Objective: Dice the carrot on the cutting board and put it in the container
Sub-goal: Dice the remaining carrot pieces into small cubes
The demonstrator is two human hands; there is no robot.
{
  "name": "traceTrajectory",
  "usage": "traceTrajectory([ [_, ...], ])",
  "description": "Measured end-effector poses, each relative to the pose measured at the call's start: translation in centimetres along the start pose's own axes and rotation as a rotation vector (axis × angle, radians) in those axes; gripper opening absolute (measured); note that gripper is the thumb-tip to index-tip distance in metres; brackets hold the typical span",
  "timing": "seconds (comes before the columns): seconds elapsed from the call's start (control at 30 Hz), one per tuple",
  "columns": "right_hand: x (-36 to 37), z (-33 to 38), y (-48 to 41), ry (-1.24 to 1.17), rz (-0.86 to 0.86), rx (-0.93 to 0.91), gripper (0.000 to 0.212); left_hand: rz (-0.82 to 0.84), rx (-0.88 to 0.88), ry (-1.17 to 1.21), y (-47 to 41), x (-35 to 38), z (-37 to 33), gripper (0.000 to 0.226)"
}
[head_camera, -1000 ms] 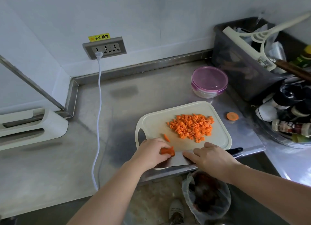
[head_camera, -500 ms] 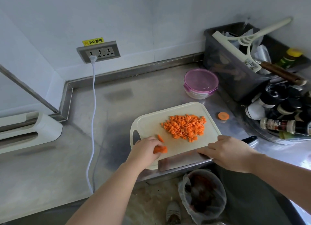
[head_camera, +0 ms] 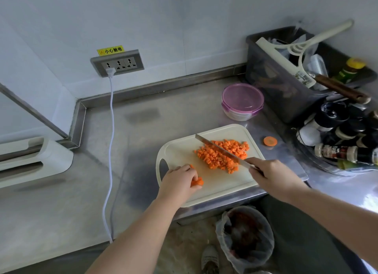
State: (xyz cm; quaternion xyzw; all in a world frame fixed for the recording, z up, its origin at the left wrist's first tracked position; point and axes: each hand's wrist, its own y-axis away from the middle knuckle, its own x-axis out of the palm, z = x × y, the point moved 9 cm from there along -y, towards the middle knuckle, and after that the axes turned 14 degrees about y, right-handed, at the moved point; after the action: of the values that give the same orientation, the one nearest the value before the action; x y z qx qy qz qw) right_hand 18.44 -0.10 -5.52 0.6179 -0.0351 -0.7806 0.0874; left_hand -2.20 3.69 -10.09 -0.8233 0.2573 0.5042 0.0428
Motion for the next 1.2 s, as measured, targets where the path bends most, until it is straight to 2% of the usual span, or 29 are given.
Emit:
traceTrajectory([
  [0.07,1.3,1.6,-0.2,-0.11,0.048,0.017,0.019,-0.018,-0.005,-0.021,0.0,0.1,-0.2,0.031],
  [0.2,3.0,4.0,-0.4,-0.204,0.106,0.038,0.016,-0.044,-0.005,0.027,0.3,-0.1,0.0,0.041],
  [0.27,3.6,4.2,-0.3,-0.227,0.121,0.058,0.022,0.001,0.021,0.045,0.8,0.2,0.2,0.043],
  [0.5,4.9,4.4,0.3,-0.261,0.186,0.118,0.03,0.001,0.03,0.129,1.0,0.8,0.6,0.032],
  [0.67,5.7,5.4,0.6,-0.283,0.23,0.104,0.017,-0.033,0.033,0.156,0.8,0.8,0.1,0.032],
  [0.77,5.9,5.7,0.6,-0.274,0.241,0.108,0.014,-0.095,0.017,0.206,1.0,0.1,0.2,0.031],
  [0.9,5.6,5.6,0.4,-0.296,0.237,0.136,0.019,-0.249,-0.107,0.275,0.4,-2.3,2.4,0.025],
  [1.03,5.0,5.3,0.0,-0.301,0.206,0.167,0.029,-0.074,-0.027,0.117,-1.9,-1.8,1.7,0.031],
  [1.2,4.9,5.0,0.0,-0.309,0.196,0.183,0.03,0.07,-0.013,-0.043,-3.6,-1.0,1.0,0.024],
])
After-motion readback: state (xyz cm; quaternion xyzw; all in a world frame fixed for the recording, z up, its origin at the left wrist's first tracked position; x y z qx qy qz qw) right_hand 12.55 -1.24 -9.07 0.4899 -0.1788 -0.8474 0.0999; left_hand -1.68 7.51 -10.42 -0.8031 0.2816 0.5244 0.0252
